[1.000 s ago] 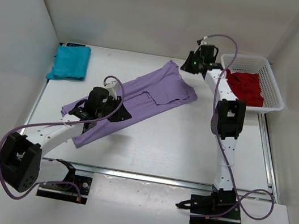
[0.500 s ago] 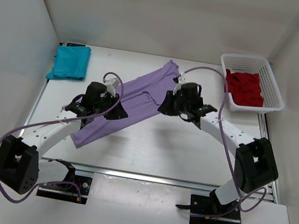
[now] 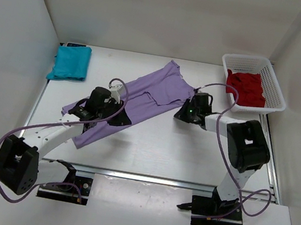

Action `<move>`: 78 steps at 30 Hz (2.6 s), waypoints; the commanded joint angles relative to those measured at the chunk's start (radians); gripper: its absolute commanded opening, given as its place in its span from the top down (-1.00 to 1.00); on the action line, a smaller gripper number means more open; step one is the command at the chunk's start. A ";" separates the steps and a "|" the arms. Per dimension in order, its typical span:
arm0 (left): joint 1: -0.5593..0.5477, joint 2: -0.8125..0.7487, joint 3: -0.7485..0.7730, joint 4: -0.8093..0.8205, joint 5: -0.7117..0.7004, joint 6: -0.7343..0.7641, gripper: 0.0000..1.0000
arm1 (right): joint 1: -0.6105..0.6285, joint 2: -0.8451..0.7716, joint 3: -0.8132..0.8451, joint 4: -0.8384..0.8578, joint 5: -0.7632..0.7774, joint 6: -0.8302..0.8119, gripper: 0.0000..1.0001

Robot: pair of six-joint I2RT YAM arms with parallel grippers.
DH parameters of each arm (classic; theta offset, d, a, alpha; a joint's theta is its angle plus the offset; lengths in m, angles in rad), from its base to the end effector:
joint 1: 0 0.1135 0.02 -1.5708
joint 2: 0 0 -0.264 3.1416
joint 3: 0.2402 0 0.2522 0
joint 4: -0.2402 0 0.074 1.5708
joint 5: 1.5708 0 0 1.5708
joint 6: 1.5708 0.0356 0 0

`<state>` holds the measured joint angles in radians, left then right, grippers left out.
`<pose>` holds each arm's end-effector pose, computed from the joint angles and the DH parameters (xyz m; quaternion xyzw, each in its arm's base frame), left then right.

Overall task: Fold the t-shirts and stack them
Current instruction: Rotate the tshirt 90 degrees

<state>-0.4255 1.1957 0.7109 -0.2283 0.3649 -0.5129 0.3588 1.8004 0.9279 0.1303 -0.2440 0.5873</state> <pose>0.2216 -0.1144 0.2279 0.0363 0.8968 -0.3321 0.2901 0.3374 0.1357 0.1482 0.0549 0.9083 0.2812 0.3049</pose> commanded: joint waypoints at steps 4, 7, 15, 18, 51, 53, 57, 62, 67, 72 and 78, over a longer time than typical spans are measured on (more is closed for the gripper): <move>-0.002 0.001 -0.001 0.049 0.043 -0.010 0.73 | -0.138 0.157 0.187 -0.081 0.025 -0.033 1.00; 0.002 0.008 -0.001 0.055 0.040 -0.012 0.74 | -0.165 0.298 0.450 -0.191 0.002 -0.081 1.00; -0.025 0.041 0.025 0.043 0.019 -0.009 0.66 | -0.190 0.378 0.850 -0.449 0.015 -0.228 1.00; -0.016 0.051 0.015 0.070 0.035 -0.038 0.66 | -0.170 0.146 0.580 -0.329 0.023 -0.215 1.00; -0.042 0.019 -0.016 0.040 -0.043 -0.048 0.58 | -0.061 -0.086 -0.124 0.011 -0.110 0.000 0.99; -0.056 0.028 -0.031 0.053 -0.041 -0.058 0.60 | -0.110 -0.136 -0.181 0.026 -0.144 -0.004 0.96; -0.049 0.028 -0.014 0.055 -0.053 -0.065 0.61 | 0.027 -0.148 -0.195 0.112 -0.104 0.037 0.47; -0.018 -0.008 0.028 0.021 -0.089 -0.045 0.58 | 0.150 0.052 -0.057 0.230 -0.069 0.143 0.33; 0.007 -0.012 0.013 0.029 -0.057 -0.047 0.59 | 0.244 0.218 0.132 0.200 -0.021 0.229 0.36; 0.019 -0.016 0.019 0.041 -0.049 -0.042 0.58 | 0.292 0.329 0.245 0.152 -0.012 0.284 0.51; 0.019 -0.018 0.013 0.024 -0.063 -0.035 0.58 | 0.214 0.231 0.113 0.184 -0.027 0.264 0.99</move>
<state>-0.4103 1.2137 0.7006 -0.2028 0.3012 -0.5606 0.6285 2.0975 1.1404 0.3759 -0.3069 0.8715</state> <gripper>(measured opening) 0.211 0.012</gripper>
